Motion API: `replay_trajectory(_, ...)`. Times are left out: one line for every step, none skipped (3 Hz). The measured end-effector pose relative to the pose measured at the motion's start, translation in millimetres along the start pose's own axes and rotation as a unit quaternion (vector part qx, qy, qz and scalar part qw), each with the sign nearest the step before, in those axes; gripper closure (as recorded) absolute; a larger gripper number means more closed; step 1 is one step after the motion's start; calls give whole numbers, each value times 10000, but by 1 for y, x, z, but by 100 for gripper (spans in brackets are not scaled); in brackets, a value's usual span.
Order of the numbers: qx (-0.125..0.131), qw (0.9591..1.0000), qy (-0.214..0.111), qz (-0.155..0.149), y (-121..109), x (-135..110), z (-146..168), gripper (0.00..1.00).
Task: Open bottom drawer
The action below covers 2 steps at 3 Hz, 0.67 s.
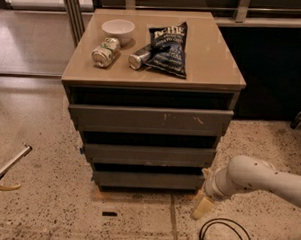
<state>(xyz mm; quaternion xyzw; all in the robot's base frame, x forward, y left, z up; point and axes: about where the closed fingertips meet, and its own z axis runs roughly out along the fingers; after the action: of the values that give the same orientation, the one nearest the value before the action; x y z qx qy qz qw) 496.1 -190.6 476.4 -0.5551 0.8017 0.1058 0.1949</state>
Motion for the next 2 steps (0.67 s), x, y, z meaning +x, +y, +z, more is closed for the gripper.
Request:
replay_trajectory(-452,9971,-605,103,-6,13,39,0)
replay_trajectory(-896,9829,-1607,115,-6,7,66,0)
